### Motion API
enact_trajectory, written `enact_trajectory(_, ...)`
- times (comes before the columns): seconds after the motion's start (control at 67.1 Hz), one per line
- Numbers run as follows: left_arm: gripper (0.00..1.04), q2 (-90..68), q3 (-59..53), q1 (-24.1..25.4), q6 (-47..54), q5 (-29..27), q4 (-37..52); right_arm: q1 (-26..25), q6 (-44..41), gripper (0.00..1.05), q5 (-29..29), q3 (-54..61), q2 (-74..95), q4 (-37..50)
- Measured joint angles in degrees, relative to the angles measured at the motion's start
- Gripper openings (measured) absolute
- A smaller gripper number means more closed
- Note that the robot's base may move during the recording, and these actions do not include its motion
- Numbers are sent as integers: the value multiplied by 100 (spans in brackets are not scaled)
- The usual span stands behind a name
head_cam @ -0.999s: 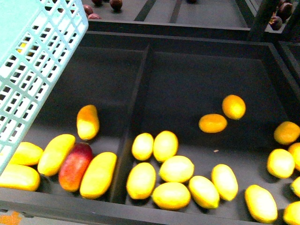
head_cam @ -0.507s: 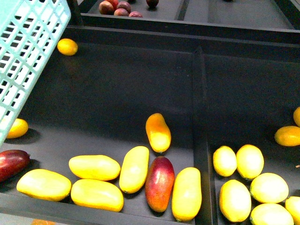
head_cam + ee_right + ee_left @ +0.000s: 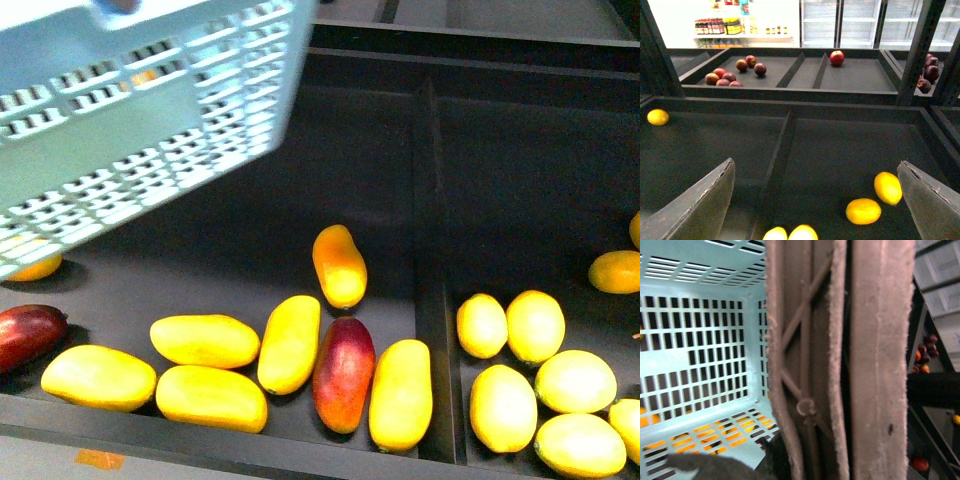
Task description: Pick lemon and mango into basket
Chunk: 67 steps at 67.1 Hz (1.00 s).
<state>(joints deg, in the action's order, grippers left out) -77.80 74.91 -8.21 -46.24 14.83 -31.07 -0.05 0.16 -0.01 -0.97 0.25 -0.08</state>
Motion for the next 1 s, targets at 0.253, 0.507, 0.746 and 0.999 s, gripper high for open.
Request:
enact_trajectory(0.253,14,-293,31,-1338,11,-249,-11,0,0,96,2,0,0,0)
enact_trajectory(0.507,14,-245,-229,-1996,323,-343,-70,0,0,96,2,0,0,0)
enact_trajectory(0.746,14,-243,-350,-2100,358,-330,-83,0,0,96,2,0,0,0)
enact_trajectory(0.999,14,-243,-350,-2100,361,-337,-83,125,240,96,494,-149,205,-417)
